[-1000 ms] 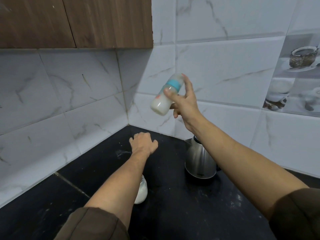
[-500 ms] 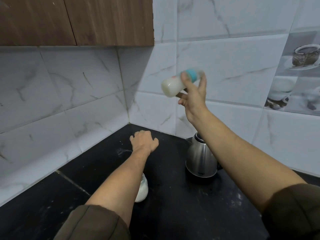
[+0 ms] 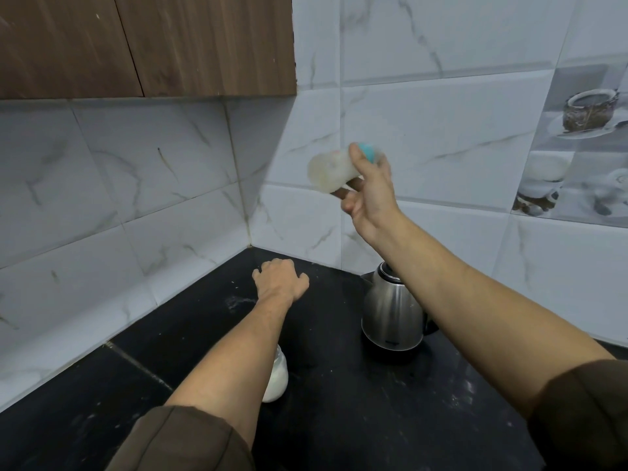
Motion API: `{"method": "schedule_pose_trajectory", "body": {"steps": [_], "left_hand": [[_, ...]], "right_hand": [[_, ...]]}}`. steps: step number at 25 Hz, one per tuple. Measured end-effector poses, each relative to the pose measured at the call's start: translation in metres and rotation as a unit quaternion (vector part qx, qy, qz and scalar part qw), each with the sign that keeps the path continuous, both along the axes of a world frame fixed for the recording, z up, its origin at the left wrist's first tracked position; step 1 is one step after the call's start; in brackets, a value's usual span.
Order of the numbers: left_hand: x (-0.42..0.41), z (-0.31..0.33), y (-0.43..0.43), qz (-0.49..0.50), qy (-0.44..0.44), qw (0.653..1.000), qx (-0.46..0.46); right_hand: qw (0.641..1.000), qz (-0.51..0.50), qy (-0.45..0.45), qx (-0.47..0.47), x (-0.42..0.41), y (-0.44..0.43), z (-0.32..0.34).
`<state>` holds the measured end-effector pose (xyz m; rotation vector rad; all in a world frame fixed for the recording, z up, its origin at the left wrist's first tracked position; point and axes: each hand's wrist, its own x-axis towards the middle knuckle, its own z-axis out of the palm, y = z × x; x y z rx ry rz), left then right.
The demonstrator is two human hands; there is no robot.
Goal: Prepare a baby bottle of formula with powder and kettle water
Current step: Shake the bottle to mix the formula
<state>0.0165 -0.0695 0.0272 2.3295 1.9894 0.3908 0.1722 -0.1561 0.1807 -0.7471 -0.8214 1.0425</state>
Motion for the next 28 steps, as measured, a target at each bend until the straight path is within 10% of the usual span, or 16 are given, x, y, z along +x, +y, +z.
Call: {"method": "schedule_pose_trajectory", "body": {"steps": [4, 9, 14, 19, 24, 28], "left_hand": [[0.001, 0.0, -0.002, -0.006, -0.001, 1.0, 0.003], [-0.002, -0.004, -0.005, -0.001, 0.007, 1.0, -0.004], [-0.002, -0.005, -0.004, -0.003, 0.002, 1.0, -0.006], [-0.006, -0.004, -0.007, 0.002, 0.006, 1.0, -0.001], [-0.004, -0.004, -0.008, -0.002, 0.003, 1.0, -0.001], [-0.005, -0.003, -0.006, 0.0, 0.004, 1.0, 0.003]], "right_hand": [[0.968, 0.144, -0.19, 0.076, -0.007, -0.019, -0.003], [0.997, 0.018, 0.06, -0.038, -0.002, 0.003, 0.005], [0.975, 0.124, -0.175, 0.06, -0.006, -0.023, -0.006], [0.994, -0.096, 0.033, 0.036, 0.0, -0.012, 0.001], [0.968, -0.037, -0.222, 0.107, -0.007, -0.027, -0.012], [0.985, -0.144, 0.09, 0.003, 0.001, -0.014, 0.005]]}}
